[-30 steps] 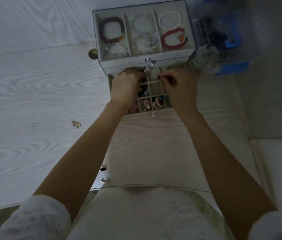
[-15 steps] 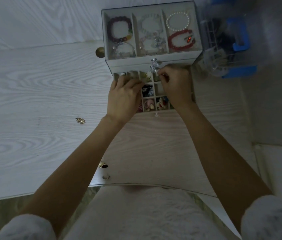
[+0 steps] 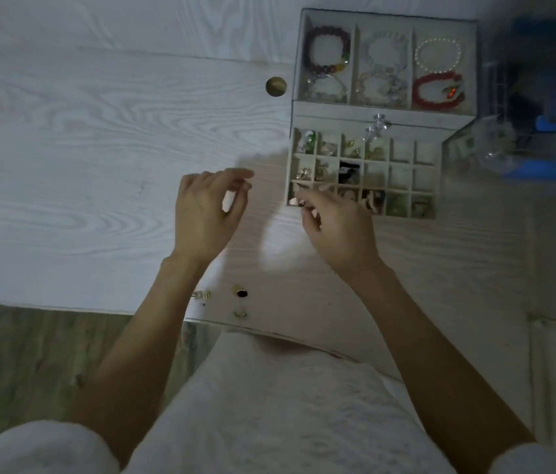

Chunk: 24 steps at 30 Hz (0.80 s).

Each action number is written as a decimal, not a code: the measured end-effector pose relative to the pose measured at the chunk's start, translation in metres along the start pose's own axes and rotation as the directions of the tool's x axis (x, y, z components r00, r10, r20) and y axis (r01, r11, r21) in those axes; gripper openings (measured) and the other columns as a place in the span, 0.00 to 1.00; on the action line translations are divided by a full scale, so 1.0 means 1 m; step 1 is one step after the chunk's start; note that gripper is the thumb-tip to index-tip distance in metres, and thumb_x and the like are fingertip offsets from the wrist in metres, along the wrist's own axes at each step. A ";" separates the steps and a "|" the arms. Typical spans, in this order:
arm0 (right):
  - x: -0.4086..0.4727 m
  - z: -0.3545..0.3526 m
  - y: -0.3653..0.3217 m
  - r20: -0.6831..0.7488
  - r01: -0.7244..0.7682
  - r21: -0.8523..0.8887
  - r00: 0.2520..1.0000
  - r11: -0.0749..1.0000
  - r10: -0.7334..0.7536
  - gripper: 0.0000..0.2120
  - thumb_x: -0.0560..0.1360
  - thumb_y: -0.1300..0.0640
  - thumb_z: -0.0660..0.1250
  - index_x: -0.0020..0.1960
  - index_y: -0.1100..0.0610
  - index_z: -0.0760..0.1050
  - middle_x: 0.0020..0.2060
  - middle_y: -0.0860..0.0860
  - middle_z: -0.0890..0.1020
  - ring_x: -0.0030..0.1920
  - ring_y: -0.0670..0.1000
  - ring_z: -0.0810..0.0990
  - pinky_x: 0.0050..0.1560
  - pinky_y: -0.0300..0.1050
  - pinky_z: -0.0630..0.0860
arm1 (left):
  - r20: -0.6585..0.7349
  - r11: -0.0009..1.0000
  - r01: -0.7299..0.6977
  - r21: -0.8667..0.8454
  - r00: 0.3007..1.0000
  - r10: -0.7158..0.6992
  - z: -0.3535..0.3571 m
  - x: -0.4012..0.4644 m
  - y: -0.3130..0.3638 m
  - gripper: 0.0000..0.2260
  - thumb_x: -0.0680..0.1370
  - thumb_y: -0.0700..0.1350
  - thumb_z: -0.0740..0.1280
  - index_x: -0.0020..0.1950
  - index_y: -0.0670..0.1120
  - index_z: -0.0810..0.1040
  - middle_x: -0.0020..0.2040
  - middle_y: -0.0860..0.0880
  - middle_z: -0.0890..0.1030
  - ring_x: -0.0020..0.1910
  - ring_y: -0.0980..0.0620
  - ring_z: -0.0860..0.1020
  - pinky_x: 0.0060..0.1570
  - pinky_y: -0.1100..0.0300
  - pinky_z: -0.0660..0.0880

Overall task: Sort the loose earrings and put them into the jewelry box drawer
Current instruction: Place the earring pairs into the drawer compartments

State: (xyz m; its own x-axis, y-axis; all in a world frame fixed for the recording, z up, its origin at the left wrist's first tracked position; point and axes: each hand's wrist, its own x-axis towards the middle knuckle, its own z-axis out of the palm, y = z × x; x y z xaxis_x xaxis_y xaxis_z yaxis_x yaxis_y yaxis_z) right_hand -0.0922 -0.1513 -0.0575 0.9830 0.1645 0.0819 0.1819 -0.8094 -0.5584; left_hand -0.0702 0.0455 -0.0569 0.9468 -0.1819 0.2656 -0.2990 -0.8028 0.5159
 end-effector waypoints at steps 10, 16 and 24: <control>0.022 0.079 -0.045 0.246 0.035 0.034 0.968 0.999 -0.042 0.13 0.74 0.62 0.65 0.58 0.60 0.76 0.53 0.55 0.77 0.54 0.54 0.76 0.46 0.49 0.77 | 0.286 0.979 0.202 0.022 0.937 -0.200 0.005 -0.017 -0.075 0.17 0.71 0.40 0.71 0.60 0.48 0.79 0.57 0.44 0.77 0.54 0.43 0.74 0.53 0.57 0.69; 0.004 0.087 -0.053 0.273 0.053 0.070 0.959 0.996 -0.071 0.12 0.74 0.63 0.66 0.58 0.60 0.76 0.53 0.56 0.77 0.54 0.55 0.75 0.49 0.51 0.76 | 0.222 0.985 0.164 -0.048 0.963 -0.150 -0.004 -0.022 -0.079 0.05 0.72 0.41 0.70 0.46 0.44 0.84 0.45 0.46 0.81 0.42 0.48 0.79 0.42 0.54 0.76; -0.019 0.107 -0.087 0.373 0.215 0.178 0.888 0.960 -0.268 0.14 0.70 0.63 0.71 0.56 0.60 0.79 0.48 0.56 0.78 0.50 0.56 0.75 0.46 0.48 0.76 | 0.077 0.952 0.302 0.043 0.950 -0.304 -0.030 -0.078 -0.101 0.06 0.73 0.41 0.68 0.47 0.43 0.83 0.44 0.42 0.81 0.39 0.44 0.80 0.39 0.52 0.77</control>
State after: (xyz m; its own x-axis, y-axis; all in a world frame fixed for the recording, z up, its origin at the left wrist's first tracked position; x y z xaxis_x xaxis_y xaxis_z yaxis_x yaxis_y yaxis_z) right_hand -0.1291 -0.0237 -0.0992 0.8147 0.5735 -0.0858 0.3812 -0.6413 -0.6659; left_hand -0.1176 0.1576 -0.1054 0.9991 0.0278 0.0328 0.0059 -0.8442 0.5361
